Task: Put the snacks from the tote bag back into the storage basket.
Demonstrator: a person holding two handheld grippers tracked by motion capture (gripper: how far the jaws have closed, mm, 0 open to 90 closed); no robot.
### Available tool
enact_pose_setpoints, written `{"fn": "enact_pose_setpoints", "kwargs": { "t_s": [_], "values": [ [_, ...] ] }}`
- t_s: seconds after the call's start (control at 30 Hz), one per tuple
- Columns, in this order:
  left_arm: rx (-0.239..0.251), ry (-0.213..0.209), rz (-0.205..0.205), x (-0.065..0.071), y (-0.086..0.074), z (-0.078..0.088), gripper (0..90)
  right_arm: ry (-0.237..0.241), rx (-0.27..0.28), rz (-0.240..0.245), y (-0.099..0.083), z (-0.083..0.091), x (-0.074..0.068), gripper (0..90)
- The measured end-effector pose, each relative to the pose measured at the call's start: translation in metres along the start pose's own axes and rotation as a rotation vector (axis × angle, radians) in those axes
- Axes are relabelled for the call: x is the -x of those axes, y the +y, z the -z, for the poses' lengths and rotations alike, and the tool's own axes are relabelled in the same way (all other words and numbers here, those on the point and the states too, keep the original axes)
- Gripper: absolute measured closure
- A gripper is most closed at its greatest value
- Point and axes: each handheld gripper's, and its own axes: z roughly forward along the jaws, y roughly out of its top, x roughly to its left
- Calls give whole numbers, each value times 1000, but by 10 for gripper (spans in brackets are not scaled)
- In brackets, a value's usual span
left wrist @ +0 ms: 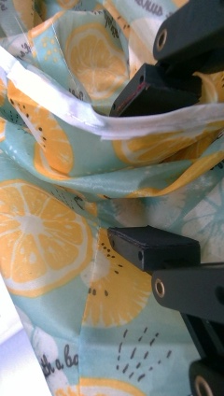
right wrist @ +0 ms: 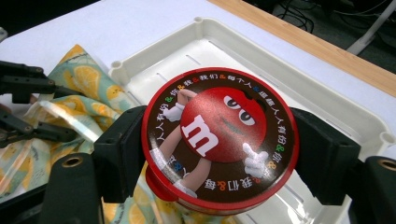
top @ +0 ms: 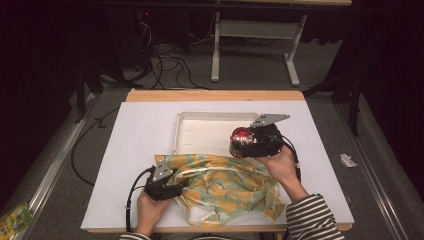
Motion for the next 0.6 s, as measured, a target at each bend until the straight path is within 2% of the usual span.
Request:
{"fn": "enact_pose_setpoints", "kwargs": {
  "t_s": [0.6],
  "values": [
    [6,0,3,0,0,0,406,-24,-51,-22,6,-35,20,262]
  ]
}}
